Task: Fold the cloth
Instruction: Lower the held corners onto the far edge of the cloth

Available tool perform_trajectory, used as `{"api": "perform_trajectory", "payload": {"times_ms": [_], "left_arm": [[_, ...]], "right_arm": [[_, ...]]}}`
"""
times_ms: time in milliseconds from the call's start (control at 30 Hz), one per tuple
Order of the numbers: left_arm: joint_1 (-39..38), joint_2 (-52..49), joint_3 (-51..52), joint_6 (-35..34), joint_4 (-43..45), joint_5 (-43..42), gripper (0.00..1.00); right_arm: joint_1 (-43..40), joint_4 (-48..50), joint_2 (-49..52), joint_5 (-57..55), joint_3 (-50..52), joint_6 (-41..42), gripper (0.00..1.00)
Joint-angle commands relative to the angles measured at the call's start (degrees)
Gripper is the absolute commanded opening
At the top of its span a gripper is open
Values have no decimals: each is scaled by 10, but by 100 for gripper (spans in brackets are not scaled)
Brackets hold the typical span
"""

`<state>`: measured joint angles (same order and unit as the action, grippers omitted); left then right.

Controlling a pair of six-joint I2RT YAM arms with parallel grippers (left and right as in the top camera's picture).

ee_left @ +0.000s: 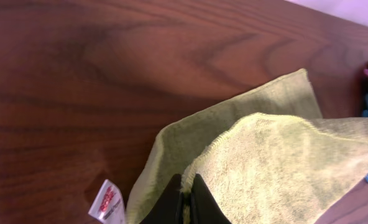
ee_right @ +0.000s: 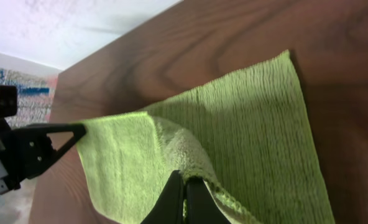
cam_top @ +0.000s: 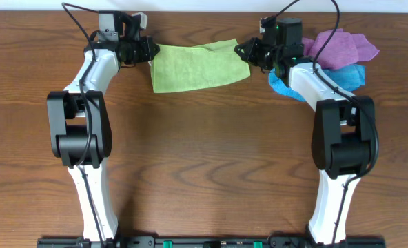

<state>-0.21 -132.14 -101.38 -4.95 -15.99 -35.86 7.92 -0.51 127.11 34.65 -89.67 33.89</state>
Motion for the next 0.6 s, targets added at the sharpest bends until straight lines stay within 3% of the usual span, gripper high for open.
{"api": "perform_trajectory", "payload": {"times_ms": [0,567], "left_arm": [[2,-8,-5,-4,0,18,6],[2,-8,-5,-27,-6,96,6]], "right_arm": [[-4,9,0,-20,-12,-12,1],[-3,92,75,-18,-52,44,2]]}}
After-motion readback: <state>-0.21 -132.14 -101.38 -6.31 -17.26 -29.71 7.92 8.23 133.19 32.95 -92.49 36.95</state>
